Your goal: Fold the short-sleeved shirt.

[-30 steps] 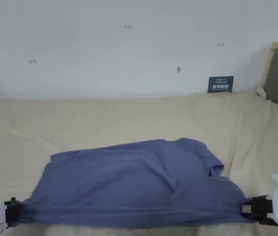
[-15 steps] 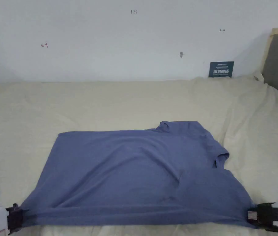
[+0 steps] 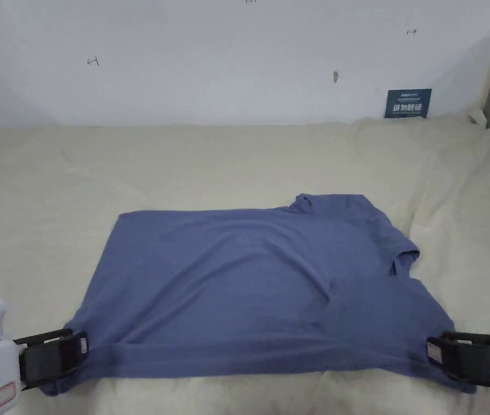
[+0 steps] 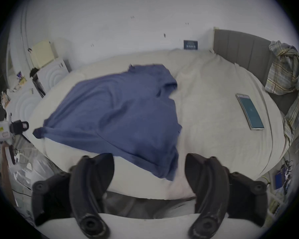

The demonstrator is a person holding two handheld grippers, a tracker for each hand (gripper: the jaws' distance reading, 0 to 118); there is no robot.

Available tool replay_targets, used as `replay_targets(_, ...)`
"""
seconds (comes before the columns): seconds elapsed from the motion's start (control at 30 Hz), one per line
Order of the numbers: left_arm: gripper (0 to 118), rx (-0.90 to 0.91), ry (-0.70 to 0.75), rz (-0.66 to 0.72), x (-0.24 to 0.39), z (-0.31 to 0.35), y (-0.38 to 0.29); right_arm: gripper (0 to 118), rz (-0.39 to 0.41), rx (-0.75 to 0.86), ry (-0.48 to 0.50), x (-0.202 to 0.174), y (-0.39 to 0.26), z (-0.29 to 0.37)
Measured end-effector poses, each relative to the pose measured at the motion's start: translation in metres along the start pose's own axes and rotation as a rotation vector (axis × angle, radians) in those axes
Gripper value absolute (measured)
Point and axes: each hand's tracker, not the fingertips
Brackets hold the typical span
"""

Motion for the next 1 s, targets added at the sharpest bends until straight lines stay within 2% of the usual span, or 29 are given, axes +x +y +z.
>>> replay_targets(0.03, 92, 0.011, -0.010, -0.004, 0.003, 0.002, -0.003, 61, -0.026, 0.027, -0.001, 0.000, 0.001, 0.003)
replay_targets(0.07, 75, 0.026, -0.028, -0.019, 0.007, 0.007, -0.005, 37, -0.057, 0.065, 0.005, -0.004, 0.000, 0.008)
replay_targets(0.1, 48, 0.037, -0.030, -0.034, 0.012, 0.010, -0.008, 14, -0.081, 0.102, -0.002, -0.008, -0.001, 0.011)
replay_targets(0.13, 14, 0.039, -0.019, -0.039, 0.016, 0.011, -0.012, 6, -0.098, 0.119, -0.006, -0.010, 0.002, 0.017)
replay_targets(0.17, 7, 0.043, -0.008, -0.040, 0.018, 0.009, -0.017, 3, -0.121, 0.129, 0.003, -0.011, 0.001, 0.019)
replay_targets(0.27, 0, 0.017, 0.008, -0.029, 0.015, 0.005, -0.028, 0, -0.150, 0.144, 0.033, -0.009, -0.005, 0.016)
replay_targets(0.43, 0, -0.007, 0.036, 0.028, 0.003, 0.005, -0.042, 0, -0.113, 0.115, 0.040, -0.015, -0.011, 0.007)
replay_targets(0.53, 0, 0.001, 0.058, 0.017, -0.011, 0.006, -0.046, 0, -0.134, 0.083, 0.049, -0.013, -0.013, -0.003)
replay_targets(0.63, 30, -0.001, 0.066, 0.008, -0.017, 0.003, -0.042, 0, -0.140, 0.063, 0.052, -0.011, -0.016, -0.010)
replay_targets(0.67, 30, 0.001, 0.069, 0.011, -0.019, -0.001, -0.039, 0, -0.135, 0.055, 0.056, -0.013, -0.016, -0.013)
replay_targets(0.7, 48, -0.002, 0.071, 0.015, -0.024, -0.006, -0.037, 0, -0.131, 0.047, 0.059, -0.013, -0.017, -0.015)
replay_targets(0.73, 80, -0.004, 0.071, 0.023, -0.027, -0.012, -0.034, 0, -0.128, 0.043, 0.059, -0.013, -0.017, -0.015)
replay_targets(0.77, 95, -0.009, 0.070, 0.039, -0.030, -0.018, -0.030, 0, -0.126, 0.041, 0.057, -0.013, -0.017, -0.015)
replay_targets(0.83, 97, -0.010, 0.031, 0.083, -0.037, -0.029, -0.026, 0, -0.117, 0.039, 0.058, -0.015, -0.017, -0.016)
replay_targets(0.93, 97, -0.043, 0.045, 0.069, -0.037, -0.047, -0.021, 0, -0.119, 0.037, 0.063, -0.011, -0.015, -0.015)
replay_targets(0.97, 95, -0.055, 0.050, 0.057, -0.032, -0.051, -0.021, 0, -0.123, 0.036, 0.059, -0.008, -0.015, -0.015)
replay_targets(1.0, 88, -0.060, 0.043, 0.048, -0.030, -0.053, -0.021, 0, -0.131, 0.034, 0.053, -0.006, -0.015, -0.016)
